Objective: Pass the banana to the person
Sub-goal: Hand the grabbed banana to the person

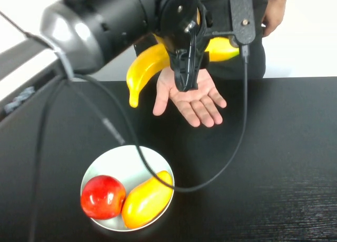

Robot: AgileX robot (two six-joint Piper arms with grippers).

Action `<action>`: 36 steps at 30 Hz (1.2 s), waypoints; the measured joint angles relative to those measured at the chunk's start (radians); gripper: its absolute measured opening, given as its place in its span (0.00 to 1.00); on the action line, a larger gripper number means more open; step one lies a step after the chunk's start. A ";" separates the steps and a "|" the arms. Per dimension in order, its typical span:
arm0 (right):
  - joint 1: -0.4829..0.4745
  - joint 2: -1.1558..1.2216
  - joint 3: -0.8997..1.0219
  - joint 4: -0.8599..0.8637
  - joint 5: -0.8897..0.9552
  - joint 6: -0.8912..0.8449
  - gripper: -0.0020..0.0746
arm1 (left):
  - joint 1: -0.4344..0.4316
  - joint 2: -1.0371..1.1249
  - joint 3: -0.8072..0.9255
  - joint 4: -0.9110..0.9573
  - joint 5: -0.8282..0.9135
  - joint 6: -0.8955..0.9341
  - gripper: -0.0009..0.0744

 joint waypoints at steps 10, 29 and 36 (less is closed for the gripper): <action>0.000 0.000 0.000 0.000 0.000 0.000 0.01 | 0.047 0.131 -0.027 -0.032 -0.086 0.004 0.41; 0.000 0.000 0.000 0.000 0.000 0.000 0.01 | 0.049 0.143 -0.030 -0.126 -0.095 -0.046 0.59; 0.000 0.000 0.000 0.000 0.000 0.000 0.01 | 0.049 0.143 -0.030 -0.127 -0.089 -0.080 0.62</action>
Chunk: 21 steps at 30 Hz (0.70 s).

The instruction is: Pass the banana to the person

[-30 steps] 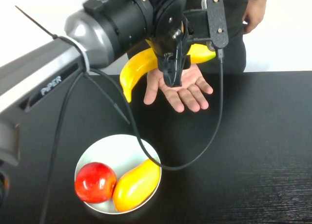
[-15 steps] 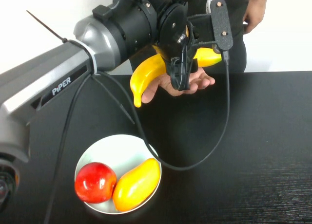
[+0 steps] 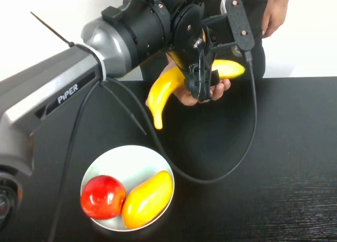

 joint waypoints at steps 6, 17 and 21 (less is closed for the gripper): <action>0.000 0.000 0.000 0.000 0.000 0.000 0.01 | 0.000 -0.008 0.000 -0.005 0.006 -0.001 0.65; 0.000 0.000 0.000 0.000 0.000 -0.002 0.01 | -0.002 -0.021 0.000 -0.005 0.013 -0.035 0.71; 0.000 0.000 0.000 0.000 0.000 -0.002 0.01 | -0.021 -0.039 0.000 0.031 0.044 -0.053 0.69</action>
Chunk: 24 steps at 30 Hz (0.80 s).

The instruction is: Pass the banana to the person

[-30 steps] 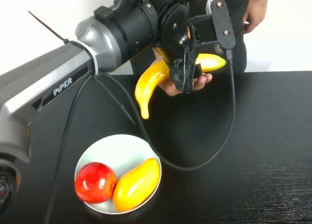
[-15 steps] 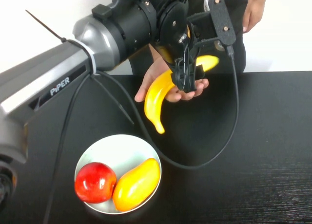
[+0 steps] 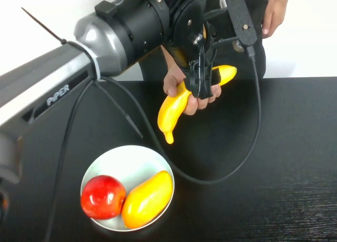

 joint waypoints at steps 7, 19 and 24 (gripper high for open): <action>0.000 0.000 0.000 0.000 0.000 0.000 0.01 | -0.060 -0.226 0.112 0.013 0.030 -0.156 0.25; 0.000 0.000 0.000 0.000 0.000 0.000 0.01 | 0.069 -0.844 0.721 0.013 -0.059 -0.404 0.01; 0.000 0.000 0.000 0.000 0.000 0.000 0.01 | 0.081 -1.087 0.955 0.013 -0.115 -0.512 0.01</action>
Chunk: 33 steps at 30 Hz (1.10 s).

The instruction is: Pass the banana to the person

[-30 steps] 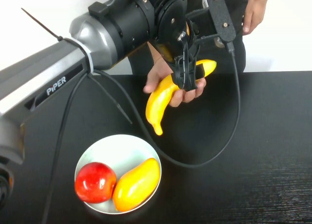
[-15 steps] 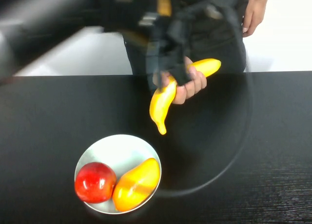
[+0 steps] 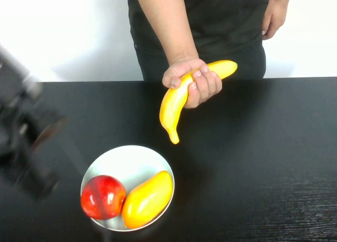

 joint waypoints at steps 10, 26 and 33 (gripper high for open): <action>0.000 0.000 0.000 0.000 0.000 0.000 0.01 | 0.000 -0.238 0.196 -0.002 -0.027 -0.177 0.01; 0.000 0.000 0.000 0.000 0.000 0.000 0.01 | 0.227 -0.569 0.792 -0.214 -0.960 -0.045 0.01; 0.000 0.000 0.000 0.000 0.000 0.000 0.01 | 0.485 -0.844 0.993 -0.303 -1.030 -0.023 0.01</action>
